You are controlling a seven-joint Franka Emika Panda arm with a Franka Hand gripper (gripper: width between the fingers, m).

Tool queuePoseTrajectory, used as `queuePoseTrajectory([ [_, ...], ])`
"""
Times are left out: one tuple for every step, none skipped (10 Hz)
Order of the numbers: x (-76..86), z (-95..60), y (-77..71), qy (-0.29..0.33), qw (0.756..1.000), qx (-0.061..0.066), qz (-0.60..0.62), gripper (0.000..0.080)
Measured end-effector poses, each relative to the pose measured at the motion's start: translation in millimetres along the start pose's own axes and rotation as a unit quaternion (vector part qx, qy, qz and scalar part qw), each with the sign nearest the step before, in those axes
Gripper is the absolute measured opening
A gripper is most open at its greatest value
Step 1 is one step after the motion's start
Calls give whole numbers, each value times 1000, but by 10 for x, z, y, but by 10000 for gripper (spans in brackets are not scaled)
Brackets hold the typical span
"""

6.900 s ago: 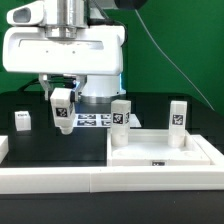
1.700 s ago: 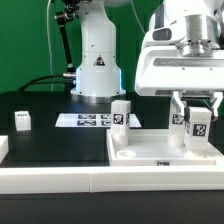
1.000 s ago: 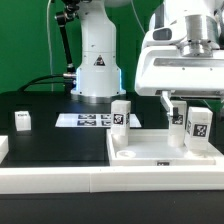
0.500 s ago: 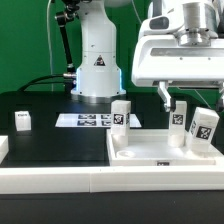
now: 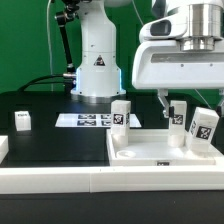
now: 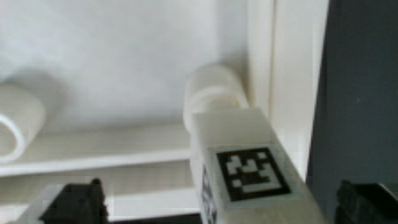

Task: Assemble square table

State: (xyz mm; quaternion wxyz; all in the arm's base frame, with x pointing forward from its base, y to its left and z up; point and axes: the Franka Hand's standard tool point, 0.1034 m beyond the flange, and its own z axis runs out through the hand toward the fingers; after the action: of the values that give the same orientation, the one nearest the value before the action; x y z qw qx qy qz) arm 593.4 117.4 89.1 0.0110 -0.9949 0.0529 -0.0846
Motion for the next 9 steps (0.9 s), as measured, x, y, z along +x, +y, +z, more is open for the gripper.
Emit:
queuePoseTrajectory([
  [32, 1, 17, -23, 1000, 1, 3, 649],
  [66, 10, 32, -21, 1000, 0, 5, 649],
  [67, 14, 19, -20, 1000, 0, 8, 649],
  [101, 3, 4, -18, 1000, -2, 5, 649],
  [157, 1, 6, -14, 1000, -2, 5, 649],
  [185, -10, 7, -12, 1000, -1, 6, 649],
  [191, -12, 12, -12, 1000, -1, 8, 649],
  [193, -13, 12, -11, 1000, -2, 8, 649],
  [196, -13, 16, -10, 1000, -2, 8, 523],
])
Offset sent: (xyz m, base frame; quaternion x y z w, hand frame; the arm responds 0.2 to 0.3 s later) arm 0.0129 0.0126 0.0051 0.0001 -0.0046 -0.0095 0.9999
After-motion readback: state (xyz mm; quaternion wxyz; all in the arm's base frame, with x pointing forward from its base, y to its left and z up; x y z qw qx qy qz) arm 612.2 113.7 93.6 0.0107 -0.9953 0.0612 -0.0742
